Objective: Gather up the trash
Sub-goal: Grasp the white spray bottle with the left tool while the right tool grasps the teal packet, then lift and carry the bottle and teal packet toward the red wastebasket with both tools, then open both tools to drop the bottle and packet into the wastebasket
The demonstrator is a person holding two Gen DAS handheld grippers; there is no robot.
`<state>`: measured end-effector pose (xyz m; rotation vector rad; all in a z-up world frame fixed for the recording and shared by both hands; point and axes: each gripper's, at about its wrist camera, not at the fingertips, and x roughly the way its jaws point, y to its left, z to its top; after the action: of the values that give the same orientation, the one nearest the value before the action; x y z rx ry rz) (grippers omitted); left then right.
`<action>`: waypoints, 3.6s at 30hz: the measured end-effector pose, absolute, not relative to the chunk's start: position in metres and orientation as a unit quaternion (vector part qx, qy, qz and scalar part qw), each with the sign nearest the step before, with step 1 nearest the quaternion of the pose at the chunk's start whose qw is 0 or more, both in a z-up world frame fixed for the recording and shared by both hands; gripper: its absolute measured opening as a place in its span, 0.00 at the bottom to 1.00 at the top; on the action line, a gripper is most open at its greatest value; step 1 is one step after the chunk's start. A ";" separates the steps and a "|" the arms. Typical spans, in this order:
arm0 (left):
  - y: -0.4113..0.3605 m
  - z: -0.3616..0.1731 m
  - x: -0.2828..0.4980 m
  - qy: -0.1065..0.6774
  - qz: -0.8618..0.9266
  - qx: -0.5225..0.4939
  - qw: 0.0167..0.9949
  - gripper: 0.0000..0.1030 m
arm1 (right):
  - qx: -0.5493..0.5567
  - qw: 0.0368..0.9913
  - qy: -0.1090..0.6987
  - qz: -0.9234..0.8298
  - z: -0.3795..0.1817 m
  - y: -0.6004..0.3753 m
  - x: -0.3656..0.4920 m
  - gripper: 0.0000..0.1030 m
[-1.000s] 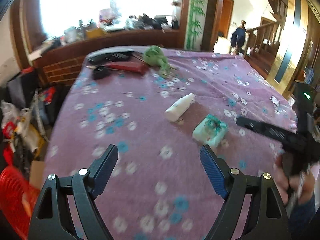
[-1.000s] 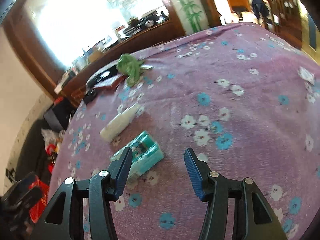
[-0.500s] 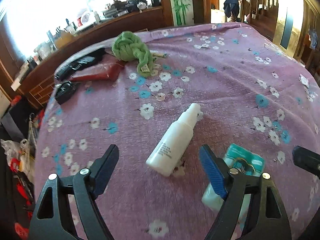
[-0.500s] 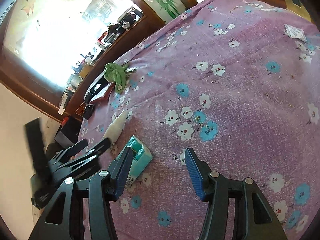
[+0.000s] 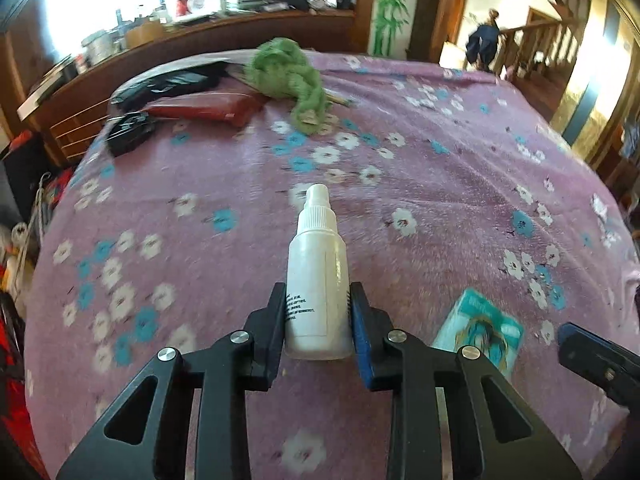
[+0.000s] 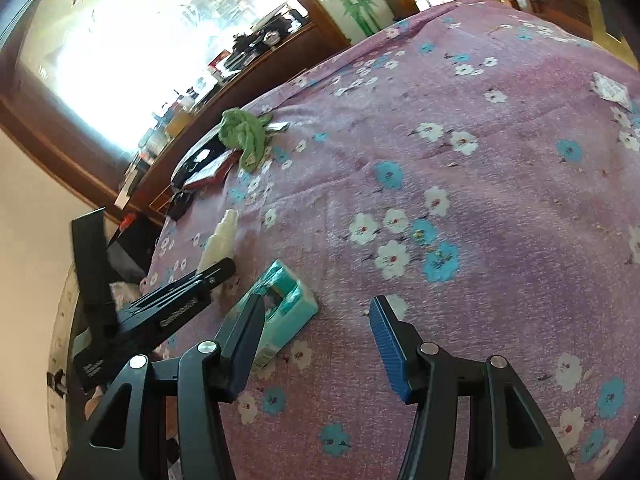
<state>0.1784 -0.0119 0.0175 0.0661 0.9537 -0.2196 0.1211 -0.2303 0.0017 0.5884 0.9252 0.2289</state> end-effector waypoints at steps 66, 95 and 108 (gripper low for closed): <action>0.058 0.045 0.096 0.341 -0.022 -0.003 0.940 0.28 | 0.056 0.917 0.378 0.113 0.032 -0.118 0.114 0.34; 0.134 0.120 -0.021 0.269 0.053 -0.034 0.961 0.28 | 0.058 0.908 0.351 0.222 0.088 -0.045 0.059 0.34; 0.242 0.122 -0.096 0.252 0.142 -0.073 0.955 0.28 | -0.008 0.863 0.366 0.348 0.101 0.083 0.007 0.35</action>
<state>-0.0957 0.2418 0.1225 -0.1477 0.5117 0.2879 0.0065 0.0828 0.1007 -0.0162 0.7667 0.7303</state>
